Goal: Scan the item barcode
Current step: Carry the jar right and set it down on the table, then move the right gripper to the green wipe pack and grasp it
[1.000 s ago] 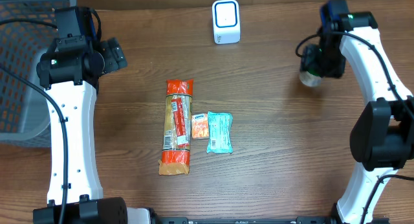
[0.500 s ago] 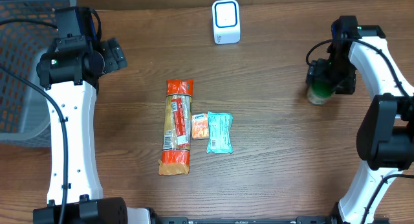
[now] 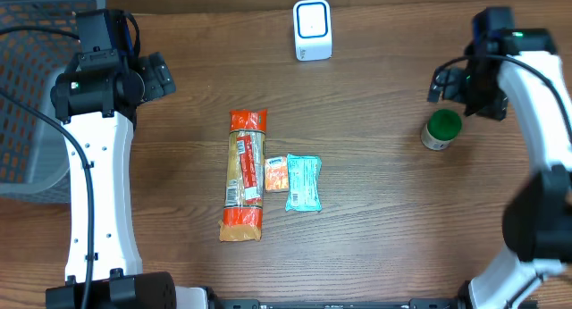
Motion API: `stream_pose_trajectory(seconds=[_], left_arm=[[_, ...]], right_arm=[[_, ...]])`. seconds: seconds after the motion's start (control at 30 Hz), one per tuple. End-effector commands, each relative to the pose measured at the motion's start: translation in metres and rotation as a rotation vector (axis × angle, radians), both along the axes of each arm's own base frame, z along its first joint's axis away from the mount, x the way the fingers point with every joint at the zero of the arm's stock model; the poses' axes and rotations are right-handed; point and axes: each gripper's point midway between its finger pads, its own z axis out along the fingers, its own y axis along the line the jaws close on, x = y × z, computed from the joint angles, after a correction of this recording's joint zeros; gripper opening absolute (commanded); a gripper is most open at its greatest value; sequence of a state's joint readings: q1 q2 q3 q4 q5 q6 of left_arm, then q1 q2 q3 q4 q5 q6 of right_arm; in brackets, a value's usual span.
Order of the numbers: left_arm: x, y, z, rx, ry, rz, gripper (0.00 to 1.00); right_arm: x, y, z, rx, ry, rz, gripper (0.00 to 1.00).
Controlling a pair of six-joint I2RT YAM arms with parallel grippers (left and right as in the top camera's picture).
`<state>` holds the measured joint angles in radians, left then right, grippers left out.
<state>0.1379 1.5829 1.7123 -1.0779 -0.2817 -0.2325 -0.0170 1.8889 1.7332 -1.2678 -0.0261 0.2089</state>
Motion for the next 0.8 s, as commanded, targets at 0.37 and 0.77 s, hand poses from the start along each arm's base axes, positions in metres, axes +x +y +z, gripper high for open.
stream_pose_trajectory(seconds=[0.37,0.77], left_arm=[[-0.001,0.002,0.013,0.02,-0.029,0.001,1.0],[-0.001,0.002,0.013,0.02,-0.029,0.001,1.0]], right_arm=[[-0.05,0.1,0.075,0.374,-0.084,0.194,0.87],[-0.076,0.217,-0.031,0.416,-0.078,0.39,0.67]])
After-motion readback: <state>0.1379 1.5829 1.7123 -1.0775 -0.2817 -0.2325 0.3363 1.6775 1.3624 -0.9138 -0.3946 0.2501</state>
